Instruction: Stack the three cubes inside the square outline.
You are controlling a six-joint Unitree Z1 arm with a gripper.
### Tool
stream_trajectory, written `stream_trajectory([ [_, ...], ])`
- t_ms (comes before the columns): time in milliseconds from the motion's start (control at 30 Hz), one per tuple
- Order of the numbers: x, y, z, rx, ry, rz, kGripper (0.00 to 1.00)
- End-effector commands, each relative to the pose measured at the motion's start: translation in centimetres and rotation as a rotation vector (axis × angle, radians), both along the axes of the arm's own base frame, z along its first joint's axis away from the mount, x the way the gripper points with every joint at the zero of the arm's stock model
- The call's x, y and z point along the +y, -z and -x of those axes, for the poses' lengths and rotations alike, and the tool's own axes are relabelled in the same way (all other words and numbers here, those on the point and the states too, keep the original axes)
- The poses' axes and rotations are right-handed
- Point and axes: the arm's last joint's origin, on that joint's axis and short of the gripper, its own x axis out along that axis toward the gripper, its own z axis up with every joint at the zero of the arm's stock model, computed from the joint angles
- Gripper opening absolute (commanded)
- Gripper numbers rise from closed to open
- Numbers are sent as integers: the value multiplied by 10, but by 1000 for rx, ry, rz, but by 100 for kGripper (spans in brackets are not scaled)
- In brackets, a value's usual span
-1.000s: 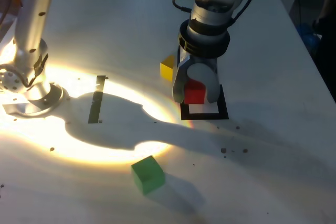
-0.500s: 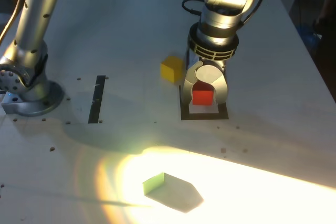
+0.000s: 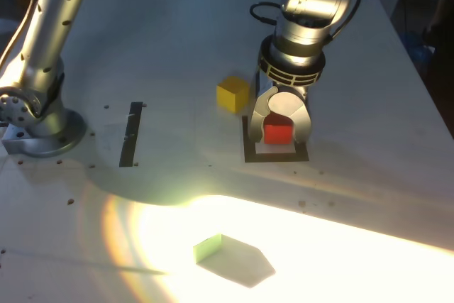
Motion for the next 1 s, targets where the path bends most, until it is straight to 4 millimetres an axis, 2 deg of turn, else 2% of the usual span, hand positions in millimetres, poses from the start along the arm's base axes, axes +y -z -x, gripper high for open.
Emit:
stream_trajectory([
  [0, 1, 1, -2, -1, 1, 2, 81],
  [167, 1, -11, 1, -24, 3, 1, 91],
  [333, 3, -42, 11, -52, 8, -13, 92],
  [500, 15, -91, 44, -72, 45, -52, 92],
  [600, 29, -109, 65, -56, 112, -51, 93],
  [700, 43, -111, 84, -9, 190, -45, 93],
  [800, 55, -104, 102, 47, 259, -49, 94],
  [967, 64, -86, 114, 89, 361, -76, 94],
])
